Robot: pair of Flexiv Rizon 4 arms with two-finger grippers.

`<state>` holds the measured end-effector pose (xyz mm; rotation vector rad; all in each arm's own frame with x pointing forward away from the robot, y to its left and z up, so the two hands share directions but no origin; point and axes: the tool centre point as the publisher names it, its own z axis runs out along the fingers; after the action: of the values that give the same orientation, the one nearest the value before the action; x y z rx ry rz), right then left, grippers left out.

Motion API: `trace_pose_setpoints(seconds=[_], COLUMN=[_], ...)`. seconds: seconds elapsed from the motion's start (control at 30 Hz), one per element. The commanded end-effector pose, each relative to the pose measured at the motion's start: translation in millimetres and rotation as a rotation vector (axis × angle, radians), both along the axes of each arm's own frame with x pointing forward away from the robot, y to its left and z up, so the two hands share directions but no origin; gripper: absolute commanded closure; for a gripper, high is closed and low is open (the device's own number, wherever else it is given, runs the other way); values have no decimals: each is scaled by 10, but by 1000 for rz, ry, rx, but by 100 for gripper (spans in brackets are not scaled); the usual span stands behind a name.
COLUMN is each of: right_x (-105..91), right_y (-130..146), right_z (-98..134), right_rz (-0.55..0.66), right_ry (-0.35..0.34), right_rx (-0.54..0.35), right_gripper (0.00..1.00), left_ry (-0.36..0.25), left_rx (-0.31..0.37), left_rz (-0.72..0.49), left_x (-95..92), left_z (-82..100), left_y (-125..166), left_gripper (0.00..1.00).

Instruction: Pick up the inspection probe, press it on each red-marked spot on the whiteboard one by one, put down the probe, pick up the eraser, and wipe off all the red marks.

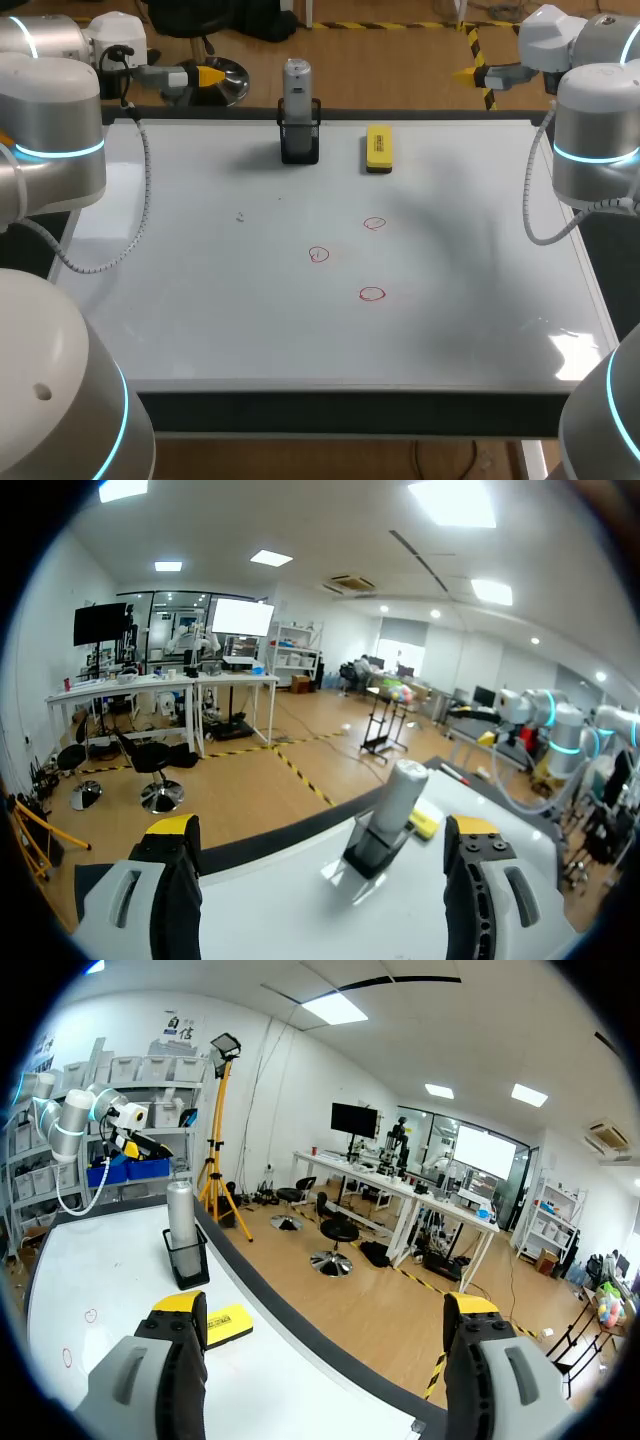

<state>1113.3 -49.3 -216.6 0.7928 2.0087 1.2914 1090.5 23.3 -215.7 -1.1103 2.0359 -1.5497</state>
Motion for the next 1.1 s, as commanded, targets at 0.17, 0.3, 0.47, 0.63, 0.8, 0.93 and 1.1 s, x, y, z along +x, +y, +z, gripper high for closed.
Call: trace_pose_setpoints(seconds=[0.17,0.3,0.47,0.63,0.8,0.93,1.1], right_x=[3,3,3,3,3,3,3], right_y=[-2,-2,-2,-2,-2,-2,-2], right_z=[1,1,1,1,1,1,1], right_rz=[1,1,1,1,1,1,1], right_ry=[1,1,1,1,1,1,1], right_rx=[-1,-1,-1,-1,-1,-1,-1], right_gripper=[0,0,0,0,0,0,0], left_ry=[-36,-68,-104,-141,-187,-214,-236], left_rx=[-4,-19,-53,-58,-77,-92,-108], left_rz=[-78,-155,-285,-403,-516,-603,-688], left_x=[28,20,-13,-57,-109,-162,-218], left_z=[12,8,9,73,133,169,159], left_y=[-40,-117,-277,-460,-634,-779,-919], left_gripper=[0,0,0,0,0,0,0])
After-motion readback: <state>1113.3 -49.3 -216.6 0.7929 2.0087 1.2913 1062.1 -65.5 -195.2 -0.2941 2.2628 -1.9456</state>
